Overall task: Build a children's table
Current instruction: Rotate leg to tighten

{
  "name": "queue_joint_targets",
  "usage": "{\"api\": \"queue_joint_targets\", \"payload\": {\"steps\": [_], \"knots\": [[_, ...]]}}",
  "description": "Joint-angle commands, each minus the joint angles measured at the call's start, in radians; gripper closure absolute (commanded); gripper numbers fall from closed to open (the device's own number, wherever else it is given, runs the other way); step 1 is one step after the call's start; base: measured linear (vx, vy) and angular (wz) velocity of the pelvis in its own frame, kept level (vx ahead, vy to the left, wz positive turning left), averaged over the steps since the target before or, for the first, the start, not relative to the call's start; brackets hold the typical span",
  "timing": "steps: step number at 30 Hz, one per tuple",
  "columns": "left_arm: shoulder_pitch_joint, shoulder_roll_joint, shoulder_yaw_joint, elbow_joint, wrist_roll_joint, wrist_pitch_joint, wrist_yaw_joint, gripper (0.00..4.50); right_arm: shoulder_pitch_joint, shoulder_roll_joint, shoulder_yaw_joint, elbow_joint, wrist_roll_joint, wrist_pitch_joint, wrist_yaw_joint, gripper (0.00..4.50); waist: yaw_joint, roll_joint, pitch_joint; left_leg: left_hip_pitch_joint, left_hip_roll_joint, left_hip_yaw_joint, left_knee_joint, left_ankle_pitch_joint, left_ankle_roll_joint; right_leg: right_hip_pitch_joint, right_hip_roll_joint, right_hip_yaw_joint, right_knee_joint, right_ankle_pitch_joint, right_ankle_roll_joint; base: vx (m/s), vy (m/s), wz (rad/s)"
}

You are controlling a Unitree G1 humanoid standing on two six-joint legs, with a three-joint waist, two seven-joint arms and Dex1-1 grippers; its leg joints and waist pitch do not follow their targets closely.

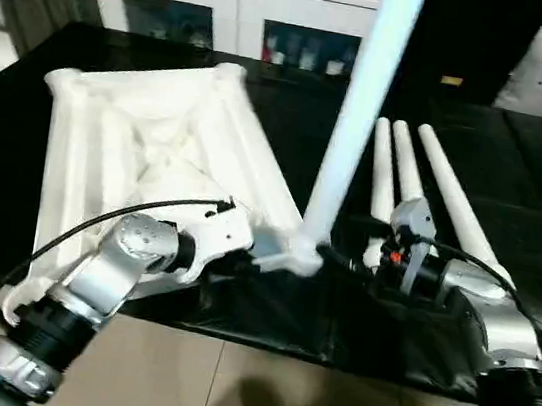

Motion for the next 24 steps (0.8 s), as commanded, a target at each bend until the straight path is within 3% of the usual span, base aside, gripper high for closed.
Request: {"api": "queue_joint_targets", "payload": {"steps": [1,9,16,23,24], "knots": [[0.001,0.019,-0.063,0.014,0.010,-0.035,-0.075,4.50,-0.013,-0.018,0.020,-0.044,0.027,0.015,0.067,0.30,0.002,0.003,-0.062,0.007,0.141,-0.051,-0.078,-0.098,0.086,0.048,-0.120,0.084,-0.043,-0.103,-0.250,0.000,0.000,0.00],[-0.030,0.044,-0.100,0.050,0.020,-0.118,-0.167,4.50,-0.037,-0.039,0.073,-0.038,0.036,0.059,0.205,0.86,0.017,-0.001,-0.063,0.006,0.140,-0.050,-0.078,-0.111,0.066,0.050,-0.126,0.084,-0.045,-0.145,-0.242,0.000,0.000,0.00],[-0.037,0.044,-0.106,0.066,0.020,-0.136,-0.182,4.50,-0.041,-0.048,0.088,-0.034,0.053,0.101,0.250,1.51,0.021,-0.002,-0.066,0.005,0.142,-0.050,-0.075,-0.080,0.068,0.051,-0.127,0.083,-0.039,-0.111,-0.244,0.000,0.000,0.00],[-0.034,0.040,-0.102,0.079,0.011,-0.146,-0.194,4.50,-0.032,-0.036,0.089,-0.034,0.057,0.126,0.258,2.03,0.023,-0.002,-0.066,0.005,0.141,-0.049,-0.075,-0.085,0.063,0.052,-0.126,0.082,-0.041,-0.129,-0.239,0.000,0.000,0.00],[-0.030,0.038,-0.100,0.076,0.005,-0.141,-0.194,4.50,-0.024,-0.031,0.088,-0.044,0.064,0.136,0.256,2.27,0.024,-0.002,-0.066,0.006,0.141,-0.049,-0.075,-0.091,0.061,0.051,-0.127,0.082,-0.043,-0.137,-0.238,0.000,0.000,0.00]]}}
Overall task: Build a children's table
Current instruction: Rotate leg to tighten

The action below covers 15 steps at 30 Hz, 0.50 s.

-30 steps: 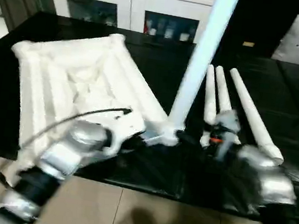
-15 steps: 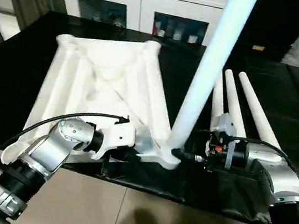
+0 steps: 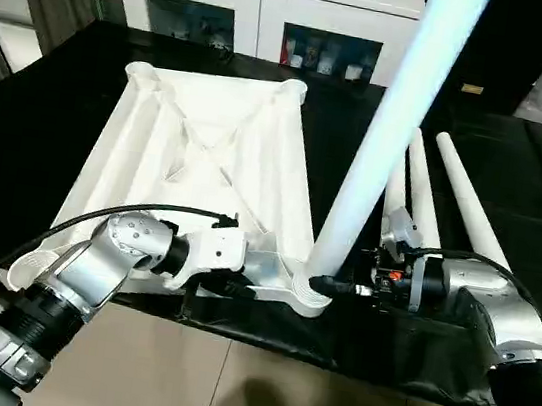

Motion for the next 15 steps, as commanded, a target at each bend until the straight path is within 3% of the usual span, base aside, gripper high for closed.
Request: {"api": "queue_joint_targets", "payload": {"steps": [1,5,6,9,10,12,13,15], "knots": [[0.023,-0.003,-0.044,-0.004,0.011,0.014,-0.028,4.50,0.022,0.019,0.004,-0.032,0.027,0.033,0.007,2.32,-0.002,0.000,-0.066,0.004,0.141,-0.051,-0.078,-0.094,0.058,0.050,-0.126,0.083,-0.044,-0.139,-0.238,0.000,0.000,0.00],[0.043,-0.019,-0.026,-0.033,-0.006,0.080,0.002,4.50,0.049,0.056,-0.010,-0.066,0.039,0.064,-0.064,2.42,-0.006,-0.002,-0.064,0.003,0.141,-0.053,-0.081,-0.101,0.046,0.051,-0.127,0.084,-0.045,-0.153,-0.233,0.000,0.000,0.00],[0.048,-0.026,-0.017,-0.045,-0.009,0.116,0.022,4.50,0.054,0.071,-0.014,-0.072,0.034,0.076,-0.105,2.42,-0.006,0.004,-0.064,0.004,0.142,-0.053,-0.081,-0.104,0.041,0.051,-0.129,0.084,-0.046,-0.157,-0.234,0.000,0.000,0.00],[0.058,-0.067,0.019,-0.072,-0.015,0.222,0.107,4.50,0.057,0.133,-0.032,-0.067,-0.007,0.081,-0.267,2.44,-0.013,-0.001,-0.057,0.004,0.139,-0.054,-0.085,-0.137,0.022,0.049,-0.130,0.086,-0.058,-0.233,-0.219,0.000,0.000,0.00],[0.058,-0.067,0.019,-0.072,-0.015,0.222,0.107,4.50,0.057,0.133,-0.032,-0.067,-0.007,0.081,-0.267,2.45,-0.022,-0.002,-0.051,0.004,0.133,-0.058,-0.087,-0.187,-0.001,0.049,-0.133,0.085,-0.074,-0.362,-0.187,0.000,0.000,0.00],[0.063,-0.120,0.058,-0.099,-0.027,0.316,0.195,4.50,0.050,0.191,-0.052,-0.039,-0.044,0.079,-0.406,2.46,-0.033,-0.001,-0.051,0.004,0.131,-0.060,-0.087,-0.202,-0.018,0.049,-0.135,0.086,-0.081,-0.434,-0.161,0.000,0.000,0.00],[0.064,-0.144,0.071,-0.110,-0.029,0.351,0.229,4.50,0.046,0.212,-0.059,-0.025,-0.056,0.077,-0.453,2.47,-0.041,-0.001,-0.051,-0.004,0.130,-0.065,-0.088,-0.201,-0.018,0.054,-0.134,0.082,-0.083,-0.448,-0.149,0.000,0.000,0.00],[0.054,-0.250,0.118,-0.139,-0.027,0.466,0.371,4.50,0.026,0.290,-0.093,0.039,-0.079,0.084,-0.619,2.50,-0.050,-0.005,-0.052,0.001,0.132,-0.064,-0.088,-0.202,-0.026,0.048,-0.132,0.081,-0.082,-0.446,-0.149,0.000,0.000,0.00]]}}
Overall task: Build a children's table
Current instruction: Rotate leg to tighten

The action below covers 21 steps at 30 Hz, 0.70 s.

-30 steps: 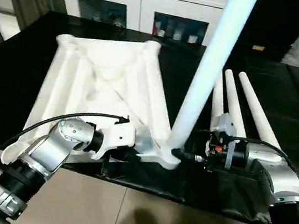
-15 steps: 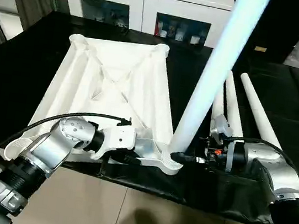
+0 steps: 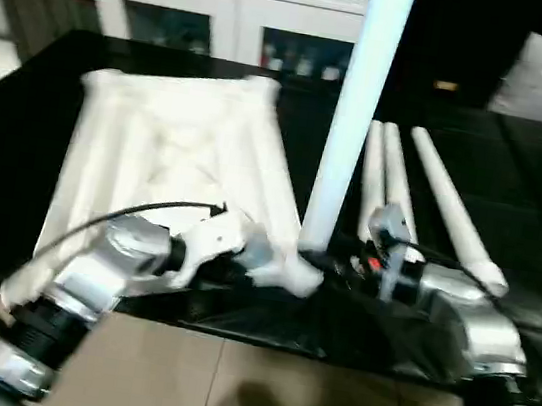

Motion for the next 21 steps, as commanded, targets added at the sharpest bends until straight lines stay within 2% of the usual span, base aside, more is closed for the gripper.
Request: {"api": "queue_joint_targets", "payload": {"steps": [1,2,3,6,7,9,12,13,17,19,21], "knots": [[-0.007,-0.104,-0.001,-0.051,-0.025,0.084,0.109,4.50,-0.019,0.071,0.014,0.087,-0.021,0.042,-0.156,2.51,0.002,-0.011,-0.049,-0.005,0.122,-0.064,-0.083,-0.203,-0.004,0.046,-0.132,0.080,-0.092,-0.452,-0.152,0.000,0.000,0.00],[-0.019,-0.143,0.011,-0.044,-0.023,0.103,0.152,4.50,-0.030,0.094,0.002,0.117,-0.025,0.041,-0.213,2.51,-0.001,-0.009,-0.048,-0.005,0.121,-0.062,-0.082,-0.201,0.005,0.046,-0.132,0.081,-0.095,-0.455,-0.151,0.000,0.000,0.00],[-0.026,-0.166,0.018,-0.037,-0.021,0.111,0.179,4.50,-0.038,0.108,-0.006,0.137,-0.028,0.039,-0.249,2.52,-0.006,-0.007,-0.048,-0.002,0.121,-0.059,-0.080,-0.201,0.011,0.040,-0.127,0.080,-0.098,-0.452,-0.154,0.000,0.000,0.00],[-0.054,-0.231,0.030,-0.016,-0.003,0.140,0.265,4.50,-0.066,0.148,-0.017,0.207,-0.061,0.019,-0.361,2.52,-0.004,-0.008,-0.051,-0.005,0.119,-0.059,-0.081,-0.182,0.034,0.041,-0.123,0.078,-0.096,-0.409,-0.152,0.000,0.000,0.00],[-0.056,-0.235,0.029,-0.014,0.001,0.142,0.271,4.50,-0.068,0.151,-0.016,0.212,-0.066,0.017,-0.368,1.96,-0.004,-0.006,-0.052,-0.005,0.121,-0.059,-0.081,-0.177,0.039,0.040,-0.122,0.079,-0.093,-0.385,-0.157,0.000,0.000,0.00],[-0.060,-0.238,0.023,-0.016,0.012,0.152,0.281,4.50,-0.071,0.157,-0.017,0.222,-0.073,-0.003,-0.370,1.82,-0.004,-0.006,-0.053,-0.008,0.123,-0.060,-0.082,-0.173,0.044,0.044,-0.123,0.079,-0.089,-0.356,-0.163,0.000,0.000,0.00],[-0.054,-0.221,0.023,-0.033,0.023,0.164,0.290,4.50,-0.068,0.165,-0.044,0.202,-0.053,-0.039,-0.343,1.70,0.002,-0.002,-0.057,-0.009,0.126,-0.058,-0.082,-0.144,0.056,0.045,-0.123,0.082,-0.078,-0.268,-0.190,0.000,0.000,0.00],[-0.053,-0.217,0.023,-0.033,0.024,0.160,0.289,4.50,-0.068,0.163,-0.048,0.199,-0.049,-0.044,-0.339,1.52,0.002,-0.001,-0.057,-0.010,0.128,-0.059,-0.082,-0.134,0.061,0.047,-0.123,0.081,-0.074,-0.244,-0.198,0.000,0.000,0.00],[-0.050,-0.182,0.015,-0.024,0.029,0.105,0.268,4.50,-0.064,0.132,-0.064,0.171,-0.021,-0.071,-0.296,1.20,0.003,-0.001,-0.056,-0.009,0.129,-0.057,-0.083,-0.143,0.068,0.047,-0.124,0.081,-0.074,-0.230,-0.205,0.000,0.000,0.00],[-0.046,-0.148,0.003,-0.022,0.028,0.067,0.227,4.50,-0.054,0.085,-0.067,0.131,0.004,-0.079,-0.213,0.94,0.009,-0.003,-0.058,-0.008,0.127,-0.055,-0.080,-0.136,0.076,0.049,-0.125,0.082,-0.073,-0.230,-0.201,0.000,0.000,0.00],[-0.039,-0.103,-0.021,-0.022,0.033,0.030,0.172,4.50,-0.044,0.023,-0.051,0.101,0.003,-0.089,-0.122,0.90,0.013,-0.001,-0.058,-0.010,0.127,-0.055,-0.079,-0.121,0.087,0.050,-0.124,0.081,-0.071,-0.216,-0.199,0.000,0.000,0.00]]}}
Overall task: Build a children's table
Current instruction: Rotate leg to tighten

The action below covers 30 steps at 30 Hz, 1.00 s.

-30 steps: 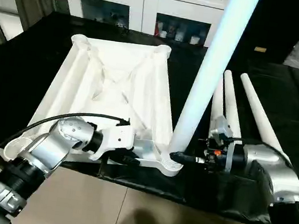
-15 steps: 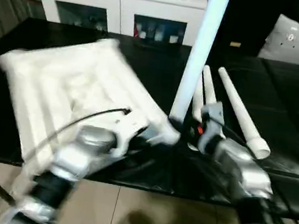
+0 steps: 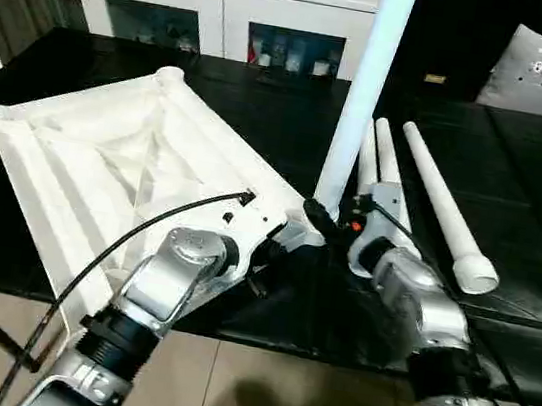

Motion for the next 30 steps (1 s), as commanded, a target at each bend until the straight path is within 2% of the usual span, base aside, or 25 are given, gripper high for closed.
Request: {"api": "queue_joint_targets", "payload": {"steps": [1,3,5,8,10,14,18,20,25,27,30], "knots": [[-0.002,0.069,-0.037,-0.018,0.008,-0.073,-0.093,4.50,0.014,-0.080,0.028,-0.050,0.003,-0.008,0.144,0.86,0.010,-0.002,-0.059,-0.003,0.124,-0.055,-0.076,-0.124,0.093,0.054,-0.123,0.082,-0.069,-0.223,-0.193,0.000,0.000,0.00],[0.005,0.103,-0.054,-0.013,0.014,-0.111,-0.135,4.50,0.017,-0.120,0.032,-0.066,0.006,-0.002,0.197,0.60,0.018,-0.002,-0.060,-0.001,0.124,-0.053,-0.075,-0.103,0.105,0.053,-0.120,0.083,-0.064,-0.204,-0.193,0.000,0.000,0.00],[0.013,0.148,-0.075,-0.007,0.011,-0.160,-0.196,4.50,0.018,-0.173,0.046,-0.085,0.005,-0.002,0.268,0.45,0.023,0.000,-0.059,0.000,0.127,-0.053,-0.076,-0.100,0.102,0.052,-0.122,0.083,-0.063,-0.200,-0.199,0.000,0.000,0.00],[0.018,0.191,-0.092,-0.002,-0.001,-0.207,-0.262,4.50,0.020,-0.224,0.069,-0.098,0.010,-0.010,0.358,0.45,0.027,0.002,-0.061,0.003,0.128,-0.053,-0.074,-0.102,0.102,0.051,-0.121,0.082,-0.059,-0.177,-0.211,0.000,0.000,0.00],[0.015,0.225,-0.110,0.007,0.002,-0.229,-0.313,4.50,0.025,-0.261,0.092,-0.122,0.020,-0.009,0.436,0.45,0.029,-0.002,-0.060,0.001,0.129,-0.051,-0.074,-0.096,0.107,0.053,-0.121,0.083,-0.056,-0.155,-0.221,0.000,0.000,0.00],[0.013,0.263,-0.127,0.019,-0.031,-0.314,-0.416,4.50,0.030,-0.303,0.132,-0.150,0.040,0.005,0.555,0.79,0.034,-0.004,-0.060,0.000,0.129,-0.050,-0.074,-0.108,0.109,0.055,-0.123,0.082,-0.057,-0.190,-0.215,0.000,0.000,0.00],[0.001,0.292,-0.151,0.030,-0.036,-0.368,-0.498,4.50,0.026,-0.311,0.162,-0.159,0.042,0.012,0.627,1.06,0.043,-0.001,-0.061,0.004,0.134,-0.049,-0.074,-0.104,0.102,0.049,-0.122,0.083,-0.056,-0.197,-0.214,0.000,0.000,0.00],[-0.004,0.299,-0.161,0.034,-0.033,-0.381,-0.518,4.50,0.021,-0.307,0.170,-0.155,0.041,0.013,0.637,1.25,0.050,-0.002,-0.061,0.006,0.135,-0.049,-0.075,-0.102,0.091,0.047,-0.122,0.084,-0.054,-0.190,-0.219,0.000,0.000,0.00],[-0.016,0.311,-0.174,0.054,-0.029,-0.422,-0.560,4.50,0.014,-0.309,0.202,-0.157,0.054,0.049,0.693,1.77,0.052,-0.003,-0.064,0.003,0.134,-0.049,-0.073,-0.091,0.088,0.051,-0.124,0.084,-0.050,-0.166,-0.221,0.000,0.000,0.00],[-0.020,0.310,-0.174,0.065,-0.029,-0.430,-0.562,4.50,0.017,-0.311,0.209,-0.162,0.057,0.063,0.703,1.77,0.053,-0.004,-0.063,0.002,0.133,-0.048,-0.073,-0.090,0.088,0.051,-0.124,0.083,-0.052,-0.173,-0.220,0.000,0.000,0.00],[-0.025,0.311,-0.171,0.081,-0.027,-0.442,-0.566,4.50,0.025,-0.318,0.217,-0.172,0.064,0.087,0.722,2.09,0.054,-0.004,-0.063,0.003,0.134,-0.049,-0.074,-0.095,0.081,0.052,-0.125,0.083,-0.053,-0.193,-0.212,0.000,0.000,0.00]]}}
